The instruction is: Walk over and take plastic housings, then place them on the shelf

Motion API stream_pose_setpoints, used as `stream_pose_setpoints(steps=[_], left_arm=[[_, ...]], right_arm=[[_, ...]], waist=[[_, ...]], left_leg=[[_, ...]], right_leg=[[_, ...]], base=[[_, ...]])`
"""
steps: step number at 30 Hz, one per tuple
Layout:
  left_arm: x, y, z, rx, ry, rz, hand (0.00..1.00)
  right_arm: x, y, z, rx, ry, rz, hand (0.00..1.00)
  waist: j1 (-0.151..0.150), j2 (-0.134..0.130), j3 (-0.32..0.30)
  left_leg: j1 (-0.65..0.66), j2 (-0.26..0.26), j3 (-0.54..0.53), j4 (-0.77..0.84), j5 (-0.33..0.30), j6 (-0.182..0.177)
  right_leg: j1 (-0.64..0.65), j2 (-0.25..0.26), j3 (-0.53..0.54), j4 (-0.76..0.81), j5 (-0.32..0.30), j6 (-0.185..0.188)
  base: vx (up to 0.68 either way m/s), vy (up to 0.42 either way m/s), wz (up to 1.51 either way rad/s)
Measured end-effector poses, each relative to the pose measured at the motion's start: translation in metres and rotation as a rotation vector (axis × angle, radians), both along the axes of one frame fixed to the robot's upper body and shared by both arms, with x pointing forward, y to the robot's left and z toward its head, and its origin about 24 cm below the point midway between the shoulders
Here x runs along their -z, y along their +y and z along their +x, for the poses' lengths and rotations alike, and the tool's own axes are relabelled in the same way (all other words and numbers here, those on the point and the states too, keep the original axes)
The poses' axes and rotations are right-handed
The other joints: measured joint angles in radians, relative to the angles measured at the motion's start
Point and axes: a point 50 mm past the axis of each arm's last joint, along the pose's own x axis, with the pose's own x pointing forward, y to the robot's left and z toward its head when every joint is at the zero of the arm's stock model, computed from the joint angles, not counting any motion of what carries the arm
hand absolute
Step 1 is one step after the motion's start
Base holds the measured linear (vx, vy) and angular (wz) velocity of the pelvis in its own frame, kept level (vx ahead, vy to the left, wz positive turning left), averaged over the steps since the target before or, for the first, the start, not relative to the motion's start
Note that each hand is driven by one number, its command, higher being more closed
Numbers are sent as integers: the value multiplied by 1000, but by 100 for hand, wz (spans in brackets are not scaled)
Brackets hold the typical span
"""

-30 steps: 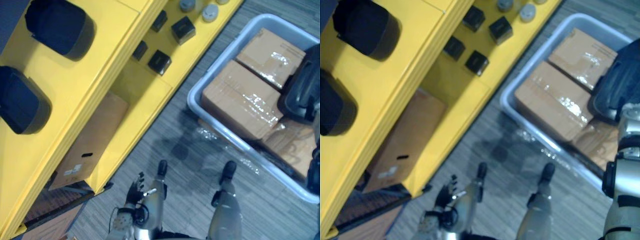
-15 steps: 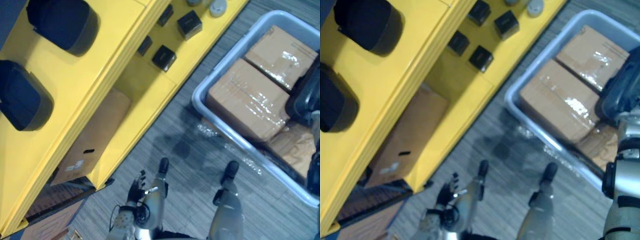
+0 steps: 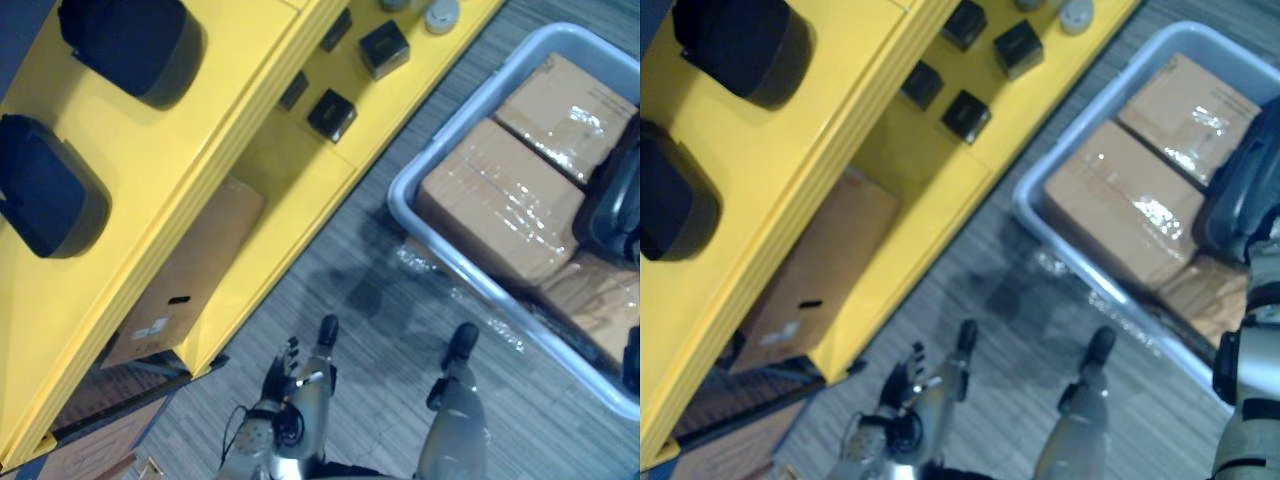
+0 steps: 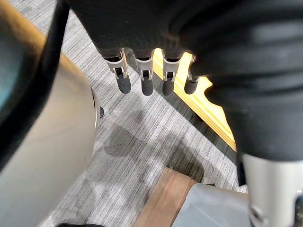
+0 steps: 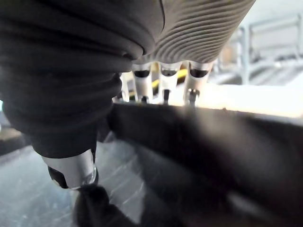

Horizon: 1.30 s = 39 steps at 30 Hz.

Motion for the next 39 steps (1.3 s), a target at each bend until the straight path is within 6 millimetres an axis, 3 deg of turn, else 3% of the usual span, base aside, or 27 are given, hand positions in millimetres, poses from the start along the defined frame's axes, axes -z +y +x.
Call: stream_pose_setpoints(steps=[7,13,18,24,27,29,32,33,39], left_arm=[[-5,1,3,-12,-26,-2,0],[-11,7,6,-38,-56,-9,0],[-15,14,6,-63,-76,-9,0],[-44,38,22,-187,-206,-43,0],[-65,44,29,-211,-284,-63,0],[-82,44,33,-174,-322,-67,0],[-96,43,37,-141,-349,-71,0],[-102,40,39,-98,-358,-59,0],[-115,26,42,82,-355,-42,0]], right_arm=[[3,1,1,-39,201,-114,100],[11,8,4,-94,254,-161,100],[23,24,15,-171,249,-188,100],[52,55,23,-280,154,-176,100],[67,77,24,-326,43,-165,100],[85,95,20,-355,-5,-146,100],[103,109,11,-367,-39,-123,100],[115,114,2,-360,-47,-114,100],[126,122,-16,-370,-73,-127,100]], waist=[[-2,-4,3],[-6,-30,20],[-26,-58,32],[-34,-105,24],[-43,-146,-3],[-54,-181,-57],[-55,-214,-109],[-55,-227,-159],[-70,-232,-232]], left_leg=[[3,2,0,-10,8,0],[42,8,2,-66,38,-3],[99,16,6,-118,58,-4],[175,36,4,-188,82,-7],[194,37,6,-202,90,-6],[199,37,7,-205,90,-6],[228,39,30,-211,89,-6],[237,43,34,-215,87,-5],[320,62,77,-220,62,-7]], right_leg=[[0,1,-1,0,0,-1],[13,2,-2,0,-2,-3],[56,6,-5,-13,-2,-4],[121,22,-26,-46,-2,-4],[153,23,-40,-68,-1,-3],[176,24,-56,-89,0,-2],[211,28,-59,-112,1,-1],[223,33,-61,-123,1,0],[295,52,-50,-153,4,1]], base=[[0,0,0],[0,0,0],[0,0,0],[36,-9,3],[62,6,9],[72,13,12],[57,7,1],[47,-3,-4],[10,-13,-17]])
